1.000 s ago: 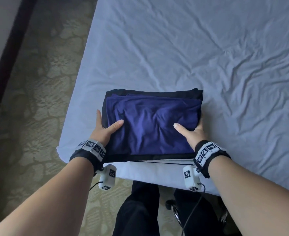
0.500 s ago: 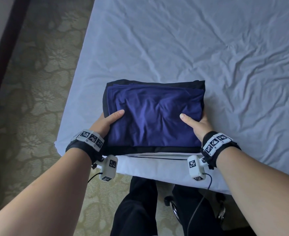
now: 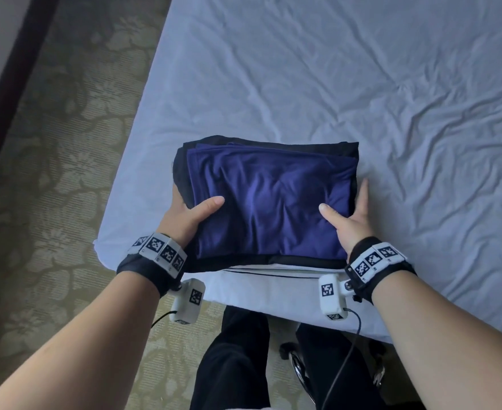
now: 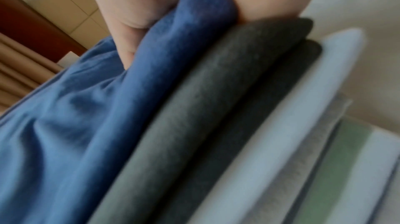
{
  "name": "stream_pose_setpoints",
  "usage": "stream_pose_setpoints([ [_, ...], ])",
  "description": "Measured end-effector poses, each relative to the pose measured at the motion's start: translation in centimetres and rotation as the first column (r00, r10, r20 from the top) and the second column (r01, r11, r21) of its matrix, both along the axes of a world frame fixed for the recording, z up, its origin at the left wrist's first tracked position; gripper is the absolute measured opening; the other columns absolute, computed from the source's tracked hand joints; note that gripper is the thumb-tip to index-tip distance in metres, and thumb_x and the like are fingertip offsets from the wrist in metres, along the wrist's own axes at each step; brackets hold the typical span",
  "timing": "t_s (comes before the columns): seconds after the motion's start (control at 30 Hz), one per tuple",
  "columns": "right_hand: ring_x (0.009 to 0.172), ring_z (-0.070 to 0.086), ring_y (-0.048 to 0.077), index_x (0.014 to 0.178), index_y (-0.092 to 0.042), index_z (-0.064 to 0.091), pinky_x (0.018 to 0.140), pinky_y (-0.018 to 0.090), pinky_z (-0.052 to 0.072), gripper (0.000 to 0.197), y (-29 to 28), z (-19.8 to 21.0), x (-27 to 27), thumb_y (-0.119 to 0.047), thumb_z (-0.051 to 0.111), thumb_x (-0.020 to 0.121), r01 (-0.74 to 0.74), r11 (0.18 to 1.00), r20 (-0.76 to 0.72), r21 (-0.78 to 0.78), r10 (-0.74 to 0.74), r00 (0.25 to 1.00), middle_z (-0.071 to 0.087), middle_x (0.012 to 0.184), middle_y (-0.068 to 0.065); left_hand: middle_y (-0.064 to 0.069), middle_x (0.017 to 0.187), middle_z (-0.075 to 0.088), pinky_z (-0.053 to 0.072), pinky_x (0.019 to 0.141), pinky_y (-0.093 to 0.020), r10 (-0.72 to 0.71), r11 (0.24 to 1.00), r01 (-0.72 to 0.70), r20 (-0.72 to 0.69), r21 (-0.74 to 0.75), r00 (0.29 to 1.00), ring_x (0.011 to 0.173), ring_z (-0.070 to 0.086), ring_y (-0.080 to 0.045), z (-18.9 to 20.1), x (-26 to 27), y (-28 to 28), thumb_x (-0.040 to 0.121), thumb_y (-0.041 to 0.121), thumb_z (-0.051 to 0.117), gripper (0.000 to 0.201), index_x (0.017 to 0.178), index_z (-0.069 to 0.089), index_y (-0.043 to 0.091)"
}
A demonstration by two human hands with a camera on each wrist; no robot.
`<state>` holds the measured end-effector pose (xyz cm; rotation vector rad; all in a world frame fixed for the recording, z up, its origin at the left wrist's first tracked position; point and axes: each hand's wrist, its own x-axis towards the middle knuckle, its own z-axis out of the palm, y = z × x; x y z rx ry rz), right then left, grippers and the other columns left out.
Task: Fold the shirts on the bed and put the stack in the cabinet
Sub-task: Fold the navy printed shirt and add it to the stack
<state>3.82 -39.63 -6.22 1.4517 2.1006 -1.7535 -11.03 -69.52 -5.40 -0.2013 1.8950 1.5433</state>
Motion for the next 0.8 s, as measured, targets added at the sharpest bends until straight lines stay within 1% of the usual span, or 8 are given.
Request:
stream_pose_setpoints([
  [0.07,0.145,0.026,0.001,0.156,-0.051,-0.001,0.122,0.035,0.025,0.111,-0.4,1.4,-0.2,-0.026,0.081,0.085,0.002,0.999,-0.021,0.041,-0.001,1.000,0.020,0.165,-0.015,0.023,0.157,0.039,0.035,0.117,-0.027,-0.032,0.998,0.028,-0.088,-0.051,0.996,0.139,0.043,0.004,1.5,0.0,0.6,0.067,0.056,0.088,0.128,0.161,0.003,0.042],
  [0.17,0.140,0.022,-0.005,0.156,-0.053,-0.003,0.121,0.032,0.024,0.111,-0.8,4.2,-0.5,-0.020,0.078,0.088,0.002,0.995,-0.062,0.098,0.004,0.998,0.015,0.164,-0.019,0.017,0.165,0.025,0.030,0.112,-0.008,-0.049,0.998,0.038,-0.196,-0.060,0.979,0.145,0.033,0.005,4.6,0.0,2.3,0.079,0.036,0.088,0.131,0.155,-0.019,0.049],
  [0.23,0.141,0.020,-0.007,0.157,-0.052,-0.003,0.122,0.033,0.024,0.111,-0.4,6.3,-0.4,-0.017,0.077,0.088,0.002,0.991,-0.076,0.134,0.008,0.997,0.014,0.161,-0.023,0.014,0.167,0.021,0.030,0.119,-0.018,-0.048,0.999,0.041,-0.259,-0.034,0.965,0.147,0.029,0.005,7.0,-0.3,3.6,0.081,0.033,0.086,0.128,0.151,-0.018,0.059],
  [0.33,0.147,0.020,-0.001,0.152,-0.059,-0.002,0.125,0.038,0.022,0.110,0.9,10.0,-0.1,-0.017,0.077,0.088,0.001,0.978,-0.082,0.208,0.016,0.997,0.012,0.163,-0.020,0.014,0.170,0.009,0.021,0.127,-0.037,-0.108,0.992,0.122,-0.327,0.023,0.939,0.153,0.011,0.003,11.2,-1.0,5.8,0.081,0.043,0.084,0.119,0.150,-0.010,0.065],
  [0.43,0.152,0.019,0.009,0.144,-0.068,-0.005,0.125,0.040,0.022,0.109,2.5,14.8,-0.1,-0.021,0.076,0.089,-0.011,0.952,-0.064,0.307,0.033,0.997,0.010,0.168,-0.012,0.009,0.170,-0.012,0.007,0.121,-0.025,-0.307,0.948,0.315,-0.400,-0.048,0.864,0.150,-0.020,0.006,16.0,-1.5,8.4,0.082,0.051,0.080,0.110,0.148,-0.006,0.069],
  [0.57,0.156,0.002,0.015,0.142,-0.069,-0.010,0.124,0.034,0.014,0.109,4.5,21.7,0.1,-0.019,0.073,0.090,-0.001,0.921,-0.051,0.389,0.023,0.998,-0.004,0.169,0.005,0.018,0.162,-0.035,0.017,0.115,-0.020,-0.463,0.871,0.481,-0.501,-0.102,0.731,0.146,-0.014,0.010,21.7,-1.3,12.6,0.083,0.041,0.081,0.110,0.144,-0.003,0.074],
  [0.7,0.155,-0.007,0.010,0.148,-0.061,-0.010,0.119,0.023,0.010,0.111,7.8,27.9,1.6,-0.015,0.073,0.090,0.053,0.890,-0.090,0.453,-0.014,0.996,-0.015,0.168,0.003,0.014,0.165,-0.029,0.016,0.116,-0.021,-0.447,0.853,0.519,-0.572,-0.043,0.688,0.121,-0.018,0.039,25.9,-1.5,18.4,0.086,0.031,0.079,0.105,0.149,0.004,0.070],
  [0.8,0.155,-0.008,0.011,0.152,-0.057,-0.012,0.115,0.021,0.014,0.111,10.8,31.8,3.8,-0.016,0.071,0.091,0.100,0.851,-0.115,0.515,-0.047,0.992,-0.021,0.167,-0.001,0.010,0.168,-0.018,0.010,0.118,-0.019,-0.439,0.837,0.546,-0.623,-0.022,0.648,0.128,-0.019,0.035,28.8,-1.0,23.3,0.085,0.027,0.079,0.105,0.154,0.008,0.062],
])
